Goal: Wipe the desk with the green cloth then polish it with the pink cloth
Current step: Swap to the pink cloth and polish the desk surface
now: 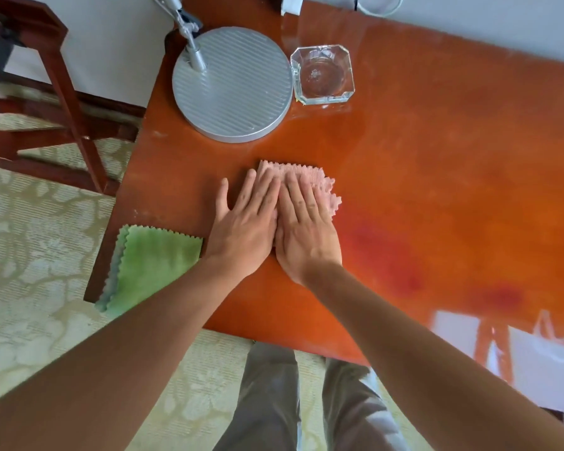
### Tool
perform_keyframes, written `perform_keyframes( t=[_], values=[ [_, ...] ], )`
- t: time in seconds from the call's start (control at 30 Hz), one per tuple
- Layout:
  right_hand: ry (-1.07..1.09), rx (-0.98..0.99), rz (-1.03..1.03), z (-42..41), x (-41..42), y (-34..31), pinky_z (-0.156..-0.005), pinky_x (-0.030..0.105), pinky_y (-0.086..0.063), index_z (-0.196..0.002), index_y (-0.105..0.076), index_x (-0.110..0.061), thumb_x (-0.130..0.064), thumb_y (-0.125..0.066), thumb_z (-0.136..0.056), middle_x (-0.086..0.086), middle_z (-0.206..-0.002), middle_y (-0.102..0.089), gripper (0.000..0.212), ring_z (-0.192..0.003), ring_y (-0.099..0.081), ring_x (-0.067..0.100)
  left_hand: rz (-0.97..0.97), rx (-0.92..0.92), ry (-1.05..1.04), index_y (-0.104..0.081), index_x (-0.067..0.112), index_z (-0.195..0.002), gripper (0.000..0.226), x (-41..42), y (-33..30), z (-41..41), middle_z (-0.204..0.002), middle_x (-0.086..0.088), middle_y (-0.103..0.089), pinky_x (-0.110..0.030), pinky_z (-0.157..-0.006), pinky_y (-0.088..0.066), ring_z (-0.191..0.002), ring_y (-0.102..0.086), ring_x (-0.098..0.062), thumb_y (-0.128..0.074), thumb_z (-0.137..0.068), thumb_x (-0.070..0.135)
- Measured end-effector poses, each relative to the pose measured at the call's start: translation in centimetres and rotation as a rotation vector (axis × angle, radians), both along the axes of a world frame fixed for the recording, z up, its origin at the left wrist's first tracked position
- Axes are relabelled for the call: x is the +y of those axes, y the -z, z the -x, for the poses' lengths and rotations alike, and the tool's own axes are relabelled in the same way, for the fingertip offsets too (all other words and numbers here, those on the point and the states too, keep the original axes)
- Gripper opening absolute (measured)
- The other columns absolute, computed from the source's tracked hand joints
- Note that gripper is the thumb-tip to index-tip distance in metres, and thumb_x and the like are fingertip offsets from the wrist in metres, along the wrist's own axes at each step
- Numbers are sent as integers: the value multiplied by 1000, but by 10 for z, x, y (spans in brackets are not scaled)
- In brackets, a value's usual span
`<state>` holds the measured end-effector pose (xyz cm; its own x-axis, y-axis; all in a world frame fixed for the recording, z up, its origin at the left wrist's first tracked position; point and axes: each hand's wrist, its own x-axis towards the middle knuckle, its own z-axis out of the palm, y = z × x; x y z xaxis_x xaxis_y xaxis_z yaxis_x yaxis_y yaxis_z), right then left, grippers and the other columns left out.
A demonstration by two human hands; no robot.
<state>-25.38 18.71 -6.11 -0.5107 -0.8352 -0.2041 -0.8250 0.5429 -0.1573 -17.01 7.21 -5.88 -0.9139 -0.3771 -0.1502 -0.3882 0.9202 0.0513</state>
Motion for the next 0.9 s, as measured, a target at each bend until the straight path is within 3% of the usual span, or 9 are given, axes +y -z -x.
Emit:
perform_keyframes(
  t=[0.13, 0.33, 0.53, 0.67, 0.8, 0.9],
  values=[
    [-21, -25, -56, 31, -21, -6, -125, 40, 13, -158, 14, -11, -36, -5, -104, 8, -169, 15, 63, -155, 17, 23, 55, -54, -29, -2, 14, -162, 61, -20, -3, 27, -170, -4, -1, -53, -121, 10, -157, 2, -22, 1, -106, 38],
    [-4, -78, -113, 36, -24, -19, -126, 41, 11, -159, 14, -12, -33, -13, -107, 8, -168, 18, 63, -154, 20, 22, 51, -147, -30, 2, 7, -161, 63, -13, -17, 41, -170, -12, 5, -45, -127, -4, -157, 8, -25, -11, -103, 30],
    [-9, -119, -98, -16, 35, -19, -126, 45, 8, -158, 17, -7, -33, -5, -102, 13, -167, 22, 65, -153, 23, 26, -23, -118, 34, -8, 7, -161, 63, 38, -26, -11, -170, -11, -4, -46, -121, -18, -157, -7, -25, -6, -103, 30],
    [-30, -169, -117, -65, 92, -22, -126, 47, 6, -157, 17, -5, -30, -17, -105, 13, -165, 24, 67, -152, 26, 27, -76, -91, 57, -23, 2, -159, 62, 94, -28, -61, -168, -16, -13, -50, -118, -28, -155, -19, -29, -20, -103, 27],
    [-46, -160, -97, -82, 129, -31, -126, 47, -16, -160, -9, -3, -28, -25, -103, 14, -168, -2, 64, -156, 1, 29, -103, -114, 96, -31, -1, -155, 60, 127, -33, -86, -165, -19, -20, -53, -113, -38, -152, -26, -33, -26, -104, 29],
    [-54, -187, -89, -75, 132, -32, -126, 46, -16, -160, -9, -4, -30, -23, -104, 12, -168, 0, 63, -156, 2, 28, -119, -139, 70, -28, 1, -157, 61, 129, -34, -78, -166, -17, -19, -54, -114, -36, -153, -24, -31, -24, -104, 32]
  ],
)
